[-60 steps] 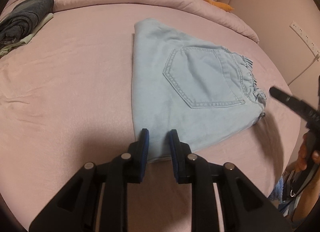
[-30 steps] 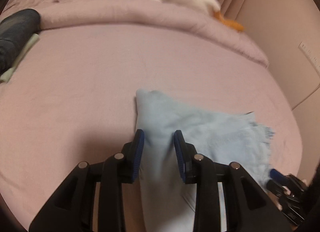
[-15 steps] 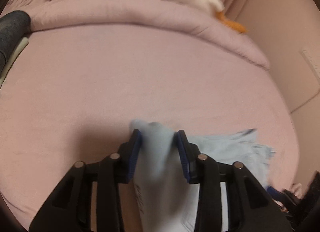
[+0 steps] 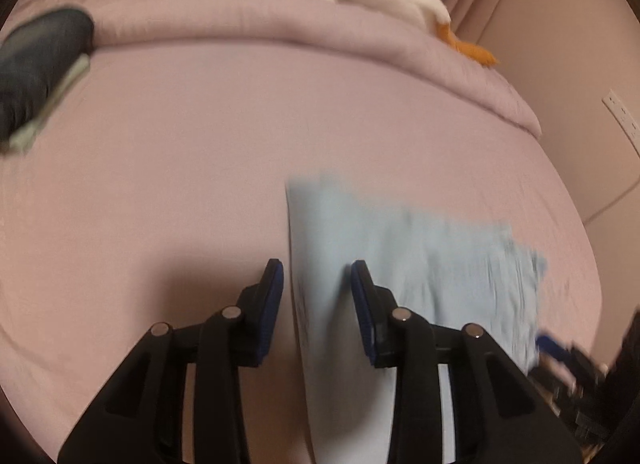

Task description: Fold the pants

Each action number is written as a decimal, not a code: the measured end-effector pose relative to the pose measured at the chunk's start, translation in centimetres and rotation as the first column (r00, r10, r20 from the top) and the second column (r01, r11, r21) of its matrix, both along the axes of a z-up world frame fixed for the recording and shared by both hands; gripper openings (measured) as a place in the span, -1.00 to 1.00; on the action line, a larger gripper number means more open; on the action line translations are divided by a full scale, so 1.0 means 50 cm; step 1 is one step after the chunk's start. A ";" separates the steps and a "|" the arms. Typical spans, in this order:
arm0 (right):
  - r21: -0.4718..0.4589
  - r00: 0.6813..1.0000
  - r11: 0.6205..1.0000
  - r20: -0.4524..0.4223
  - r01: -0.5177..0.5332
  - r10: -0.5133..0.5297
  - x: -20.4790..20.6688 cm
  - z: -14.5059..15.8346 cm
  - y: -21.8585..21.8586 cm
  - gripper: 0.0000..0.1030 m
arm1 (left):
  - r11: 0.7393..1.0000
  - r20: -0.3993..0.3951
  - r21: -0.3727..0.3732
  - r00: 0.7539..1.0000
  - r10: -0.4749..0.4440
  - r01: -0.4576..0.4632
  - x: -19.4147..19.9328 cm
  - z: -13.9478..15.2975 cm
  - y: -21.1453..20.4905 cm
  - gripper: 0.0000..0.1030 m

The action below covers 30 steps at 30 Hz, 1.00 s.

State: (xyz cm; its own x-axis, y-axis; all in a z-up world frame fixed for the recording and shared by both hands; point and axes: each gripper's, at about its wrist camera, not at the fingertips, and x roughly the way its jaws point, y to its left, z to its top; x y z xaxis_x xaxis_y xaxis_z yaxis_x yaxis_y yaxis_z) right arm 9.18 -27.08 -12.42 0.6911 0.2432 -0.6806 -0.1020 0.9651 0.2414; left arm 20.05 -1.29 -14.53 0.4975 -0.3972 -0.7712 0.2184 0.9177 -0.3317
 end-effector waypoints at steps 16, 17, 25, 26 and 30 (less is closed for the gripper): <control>0.093 0.994 0.992 -0.077 0.083 -0.076 -0.051 -0.005 -0.044 0.11 | 0.996 0.032 0.085 0.999 -0.014 0.011 -0.250 -0.033 0.016 -0.31; 0.087 0.995 0.993 -0.071 0.082 -0.075 -0.056 0.001 -0.042 0.11 | 0.997 0.037 0.081 0.999 -0.007 0.004 -0.249 -0.030 0.011 -0.31; 0.177 0.992 0.978 -0.081 0.107 -0.094 -0.049 0.014 -0.078 0.15 | 0.990 -0.044 -0.131 0.998 0.046 -0.052 -0.263 -0.015 0.046 0.12; 0.209 0.990 0.971 -0.095 0.119 -0.101 -0.048 0.008 -0.089 0.16 | 0.988 -0.053 -0.148 0.998 0.046 -0.054 -0.264 -0.013 0.047 0.12; 0.372 0.976 0.911 -0.182 0.179 -0.118 -0.035 -0.035 -0.138 0.16 | 0.984 -0.069 -0.163 0.996 0.064 -0.075 -0.257 -0.013 0.048 0.12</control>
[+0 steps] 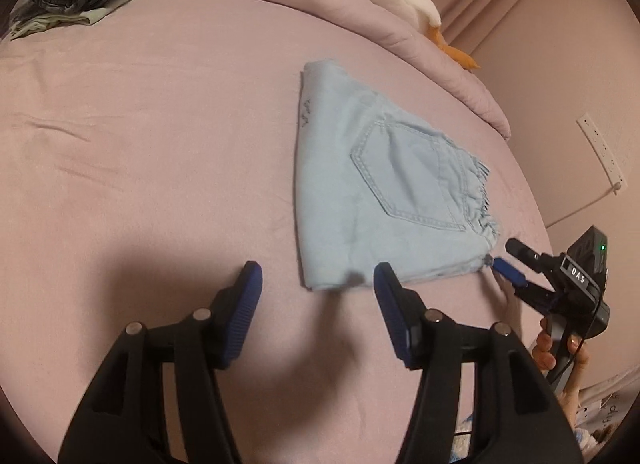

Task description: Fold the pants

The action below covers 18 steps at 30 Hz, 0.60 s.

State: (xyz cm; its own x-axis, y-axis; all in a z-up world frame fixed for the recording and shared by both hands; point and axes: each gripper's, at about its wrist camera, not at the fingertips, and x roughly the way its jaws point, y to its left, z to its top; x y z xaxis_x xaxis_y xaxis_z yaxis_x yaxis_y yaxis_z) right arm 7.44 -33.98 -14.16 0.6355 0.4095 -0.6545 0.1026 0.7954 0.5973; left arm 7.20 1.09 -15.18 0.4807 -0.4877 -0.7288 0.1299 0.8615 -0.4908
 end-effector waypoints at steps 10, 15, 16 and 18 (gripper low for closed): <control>0.036 0.999 0.999 -0.046 -0.007 0.008 0.024 -0.022 0.001 0.16 | 0.998 -0.046 -0.059 0.999 -0.006 0.003 0.041 -0.015 -0.002 0.12; 0.054 0.997 0.998 -0.065 -0.028 0.032 0.042 -0.023 -0.002 0.23 | 0.996 -0.056 -0.088 0.998 -0.035 0.030 0.065 -0.019 -0.005 0.14; 0.067 0.997 0.997 -0.068 -0.031 0.035 0.047 -0.023 -0.003 0.24 | 0.994 -0.061 -0.099 0.997 -0.042 0.036 0.071 -0.021 -0.006 0.14; 0.082 0.996 0.996 -0.080 -0.032 0.039 0.057 -0.027 -0.003 0.24 | 0.992 -0.067 -0.119 0.996 -0.050 0.041 0.081 -0.024 -0.003 0.14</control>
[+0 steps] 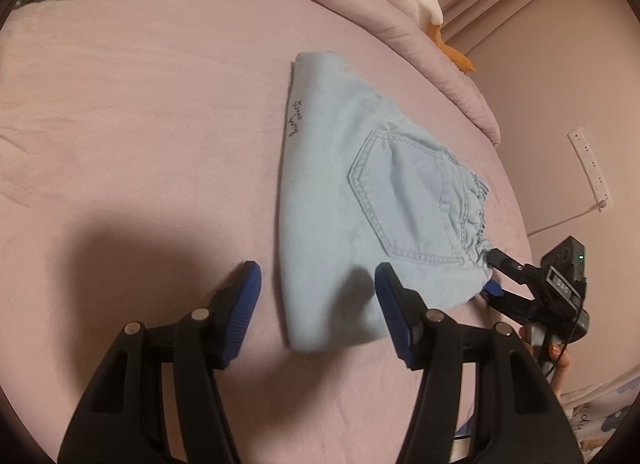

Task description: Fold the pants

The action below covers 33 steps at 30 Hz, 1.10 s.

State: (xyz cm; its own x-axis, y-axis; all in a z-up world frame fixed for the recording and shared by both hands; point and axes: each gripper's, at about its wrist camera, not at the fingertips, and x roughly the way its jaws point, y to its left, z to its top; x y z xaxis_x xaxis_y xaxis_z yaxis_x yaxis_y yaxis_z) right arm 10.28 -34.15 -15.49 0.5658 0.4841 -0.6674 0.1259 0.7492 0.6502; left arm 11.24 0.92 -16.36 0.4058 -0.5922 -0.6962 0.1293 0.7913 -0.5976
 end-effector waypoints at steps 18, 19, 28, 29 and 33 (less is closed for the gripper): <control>0.088 0.996 0.992 -0.017 -0.090 0.092 0.076 -0.013 0.002 0.31 | 0.987 -0.051 -0.157 0.998 -0.041 0.032 0.075 -0.008 -0.014 0.14; 0.097 0.995 0.991 -0.015 -0.093 0.095 0.078 -0.015 0.002 0.31 | 0.986 -0.053 -0.164 0.998 -0.041 0.032 0.078 -0.008 -0.015 0.15; 0.085 0.990 0.987 0.012 -0.139 0.139 0.102 -0.012 0.026 0.33 | 0.981 -0.053 -0.192 0.997 -0.047 0.036 0.103 -0.004 -0.036 0.24; 0.082 0.990 0.986 0.015 -0.143 0.142 0.104 -0.012 0.026 0.33 | 0.982 -0.049 -0.187 0.998 -0.047 0.037 0.104 -0.004 -0.038 0.24; 0.076 0.988 0.985 0.020 -0.152 0.151 0.111 -0.012 0.030 0.33 | 0.986 -0.027 -0.158 0.998 -0.061 0.056 0.110 0.001 -0.062 0.32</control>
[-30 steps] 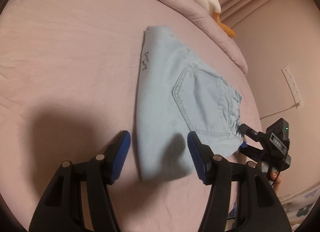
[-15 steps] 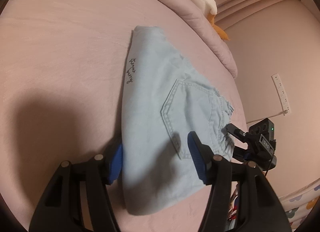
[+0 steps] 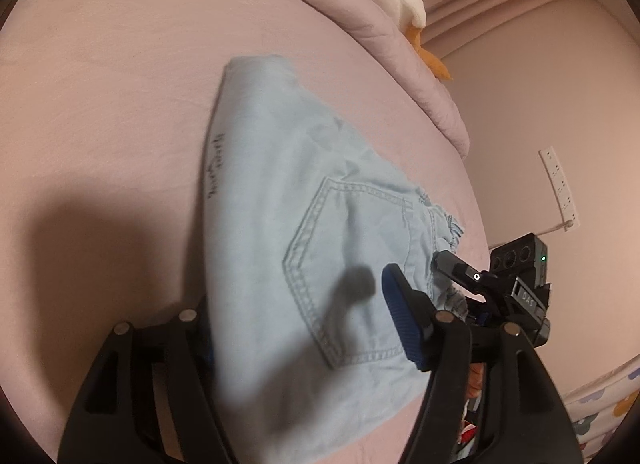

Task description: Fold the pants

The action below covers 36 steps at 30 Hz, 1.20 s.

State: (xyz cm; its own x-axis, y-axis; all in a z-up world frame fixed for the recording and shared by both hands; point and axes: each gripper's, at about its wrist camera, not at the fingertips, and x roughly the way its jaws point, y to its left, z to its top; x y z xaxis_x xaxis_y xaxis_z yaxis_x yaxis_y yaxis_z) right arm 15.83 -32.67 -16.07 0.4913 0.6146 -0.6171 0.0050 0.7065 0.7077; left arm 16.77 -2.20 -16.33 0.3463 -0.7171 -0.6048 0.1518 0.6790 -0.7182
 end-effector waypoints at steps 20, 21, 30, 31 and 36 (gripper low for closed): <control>-0.038 1.000 0.999 0.029 -0.008 0.009 0.015 0.006 0.006 0.33 | 0.998 0.050 0.060 0.999 -0.016 0.013 0.003 0.000 -0.026 0.32; -0.039 0.999 0.999 0.031 -0.009 0.010 0.016 0.006 0.007 0.33 | 0.998 0.051 0.063 0.999 -0.016 0.013 0.003 -0.001 -0.027 0.32; -0.075 0.999 0.997 0.044 -0.011 0.014 0.017 0.009 0.014 0.33 | 0.995 0.063 0.101 0.998 -0.017 0.011 0.002 0.002 -0.036 0.29; -0.090 0.999 0.996 0.047 -0.013 0.017 0.018 0.010 0.017 0.33 | 0.994 0.066 0.109 0.998 -0.016 0.009 0.002 0.002 -0.038 0.28; -0.227 0.996 0.974 0.074 -0.024 0.042 0.021 0.023 0.047 0.33 | 0.990 0.074 0.139 0.997 -0.005 -0.006 -0.001 0.003 -0.044 0.20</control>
